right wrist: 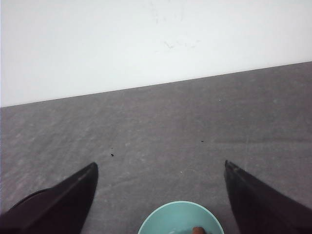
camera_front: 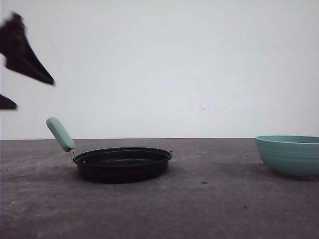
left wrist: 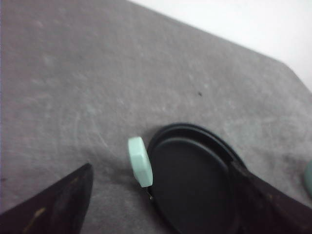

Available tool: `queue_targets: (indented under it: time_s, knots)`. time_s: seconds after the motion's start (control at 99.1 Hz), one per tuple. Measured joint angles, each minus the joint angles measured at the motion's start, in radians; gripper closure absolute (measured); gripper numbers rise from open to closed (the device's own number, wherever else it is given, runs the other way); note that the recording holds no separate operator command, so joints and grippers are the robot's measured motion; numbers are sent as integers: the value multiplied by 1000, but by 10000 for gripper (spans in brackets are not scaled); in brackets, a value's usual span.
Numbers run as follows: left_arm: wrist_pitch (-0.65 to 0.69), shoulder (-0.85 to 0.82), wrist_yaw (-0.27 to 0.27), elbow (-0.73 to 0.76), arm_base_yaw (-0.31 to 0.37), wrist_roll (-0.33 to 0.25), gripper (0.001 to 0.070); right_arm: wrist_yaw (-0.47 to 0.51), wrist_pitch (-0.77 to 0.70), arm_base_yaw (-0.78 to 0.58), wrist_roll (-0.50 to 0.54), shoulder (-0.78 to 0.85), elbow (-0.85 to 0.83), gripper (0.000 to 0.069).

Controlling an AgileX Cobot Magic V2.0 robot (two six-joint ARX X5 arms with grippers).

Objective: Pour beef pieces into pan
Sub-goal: 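Reach the left gripper to the pan handle and the right gripper to the bowl rim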

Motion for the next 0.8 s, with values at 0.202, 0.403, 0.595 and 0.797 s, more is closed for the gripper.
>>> queue_targets:
  time_s: [0.202, 0.403, 0.595, 0.797]
  knots:
    - [185, 232, -10, 0, -7, -45, 173, 0, -10, 23, 0, 0, 0, 178]
    - [365, 392, -8, 0, -14, -103, 173, 2, -27, 30, -9, 0, 0, 178]
    - [417, 475, -8, 19, -35, -117, 173, 5, -27, 30, -11, 0, 0, 178]
    - [416, 536, -8, 108, -47, -120, 199, 26, -27, 30, -31, 0, 0, 178]
